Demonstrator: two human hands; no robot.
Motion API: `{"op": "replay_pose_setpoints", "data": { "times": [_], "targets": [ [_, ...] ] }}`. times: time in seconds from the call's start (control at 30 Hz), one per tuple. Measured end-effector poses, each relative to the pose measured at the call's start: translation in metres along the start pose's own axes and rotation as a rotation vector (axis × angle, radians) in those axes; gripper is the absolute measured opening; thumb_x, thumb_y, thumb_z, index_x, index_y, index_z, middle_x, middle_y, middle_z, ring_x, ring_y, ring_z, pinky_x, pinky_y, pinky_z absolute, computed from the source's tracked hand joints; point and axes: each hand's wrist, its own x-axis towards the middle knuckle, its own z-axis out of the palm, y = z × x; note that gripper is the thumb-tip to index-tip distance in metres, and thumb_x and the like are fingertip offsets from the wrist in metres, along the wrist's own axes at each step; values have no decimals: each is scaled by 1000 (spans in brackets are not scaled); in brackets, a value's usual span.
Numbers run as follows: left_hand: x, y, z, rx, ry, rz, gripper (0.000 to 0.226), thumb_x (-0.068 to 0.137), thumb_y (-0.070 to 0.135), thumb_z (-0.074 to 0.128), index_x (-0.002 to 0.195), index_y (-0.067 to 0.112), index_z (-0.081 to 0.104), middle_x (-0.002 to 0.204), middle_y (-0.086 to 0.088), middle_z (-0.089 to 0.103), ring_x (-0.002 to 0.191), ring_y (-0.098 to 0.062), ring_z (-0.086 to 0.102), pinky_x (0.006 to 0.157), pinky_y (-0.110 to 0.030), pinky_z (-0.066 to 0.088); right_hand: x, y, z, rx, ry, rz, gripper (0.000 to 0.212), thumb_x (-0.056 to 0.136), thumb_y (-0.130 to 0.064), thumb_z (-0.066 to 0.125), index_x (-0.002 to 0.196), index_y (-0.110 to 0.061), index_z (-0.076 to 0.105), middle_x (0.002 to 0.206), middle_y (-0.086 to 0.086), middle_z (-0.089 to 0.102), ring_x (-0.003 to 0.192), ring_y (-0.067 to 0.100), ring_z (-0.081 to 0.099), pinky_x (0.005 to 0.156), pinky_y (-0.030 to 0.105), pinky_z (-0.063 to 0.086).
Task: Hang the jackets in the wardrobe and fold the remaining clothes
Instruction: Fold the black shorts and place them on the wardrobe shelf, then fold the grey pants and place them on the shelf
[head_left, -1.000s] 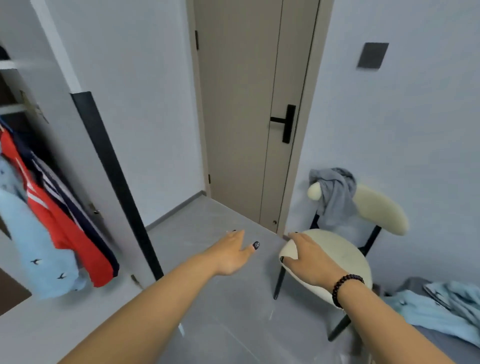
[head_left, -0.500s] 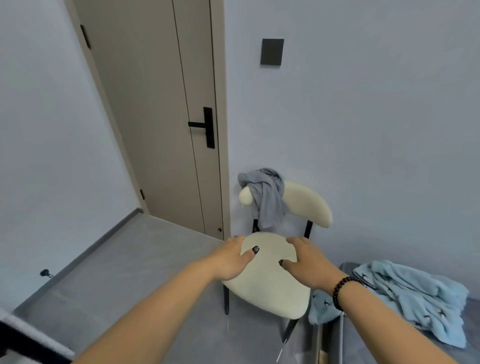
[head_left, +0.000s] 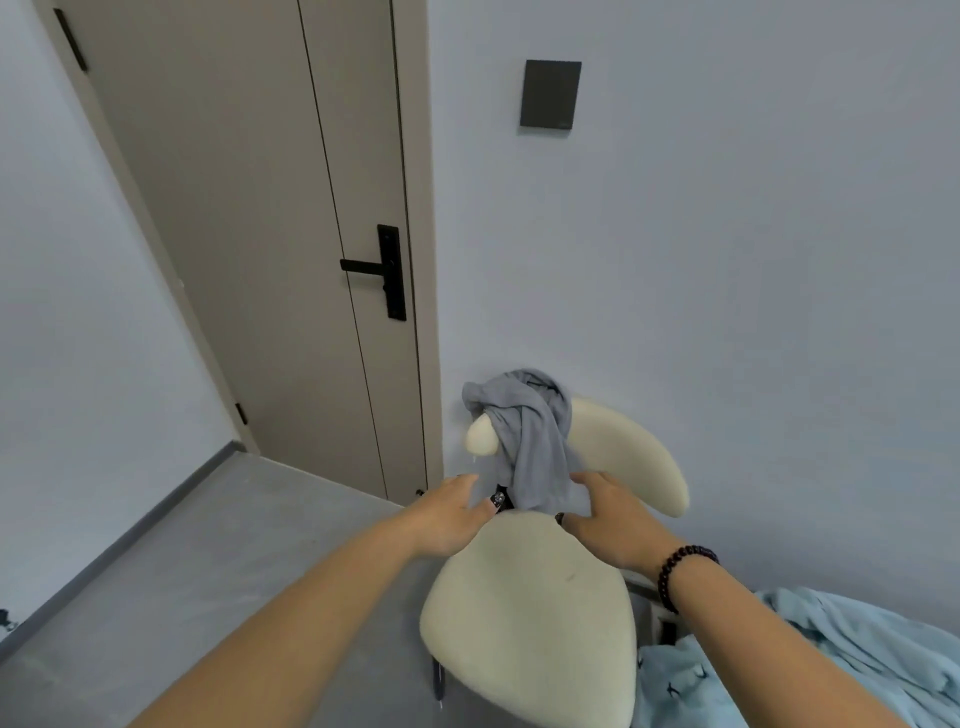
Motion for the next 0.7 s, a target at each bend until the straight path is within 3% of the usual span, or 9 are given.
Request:
{"op": "replay_pose_setpoints", "data": {
  "times": [0.17,0.3,0.37,0.43,0.5,0.53,0.6,0.7],
  "targets": [
    [50,-29,-34,21,-7,-21,69,100,52,33,154,13,17,161,-6,19,145,-21,23,117,-34,22,70,-22,8,28,2,-1,63,95,-31,54,148,-13,26,154,4,25,137,21,32,104,26,32],
    [79,-40,-55,-27,-5,-48,68,99,53,35,153,13,21,159,-5,24,144,-19,25,116,-33,22,123,-33,10,29,-54,-38,63,94,-29,56,147,-11,27,153,5,25,137,20,31,100,22,29],
    [97,-45,-64,-54,-15,-78,56,100,51,35,144,17,31,146,-2,35,133,-18,35,112,-32,24,154,-36,5,23,-80,-46,64,94,-28,56,148,-11,26,152,4,25,137,20,31,100,21,29],
    [116,-48,-74,-89,-13,-98,44,100,50,35,135,24,34,134,1,36,123,-16,37,104,-28,27,189,-39,0,31,-98,-76,53,92,-25,57,141,-14,39,142,5,35,130,20,38,100,23,33],
    [135,-48,-84,-109,13,-112,54,101,48,35,145,18,30,148,-2,33,134,-18,34,107,-28,26,227,-41,-3,18,-112,-113,31,89,-21,57,120,-18,53,125,5,43,112,18,46,87,22,39],
    [144,-48,-88,-112,28,-128,61,101,47,36,151,14,22,157,-3,25,141,-19,29,113,-30,24,245,-42,-4,4,-122,-124,33,89,-21,58,121,-14,52,126,4,44,111,19,47,86,22,38],
    [163,-48,-94,-134,49,-162,65,102,45,36,154,12,14,161,-4,16,145,-20,24,117,-33,22,281,-42,-8,-23,-137,-145,48,90,-24,58,133,-6,45,136,5,43,123,23,44,93,25,36],
    [193,-49,-99,-204,66,-223,65,102,45,36,155,14,14,161,-4,15,145,-20,24,117,-31,22,338,-40,-11,-59,-172,-155,38,89,-25,56,123,-9,51,135,8,47,124,25,45,101,35,41]
  ]
}}
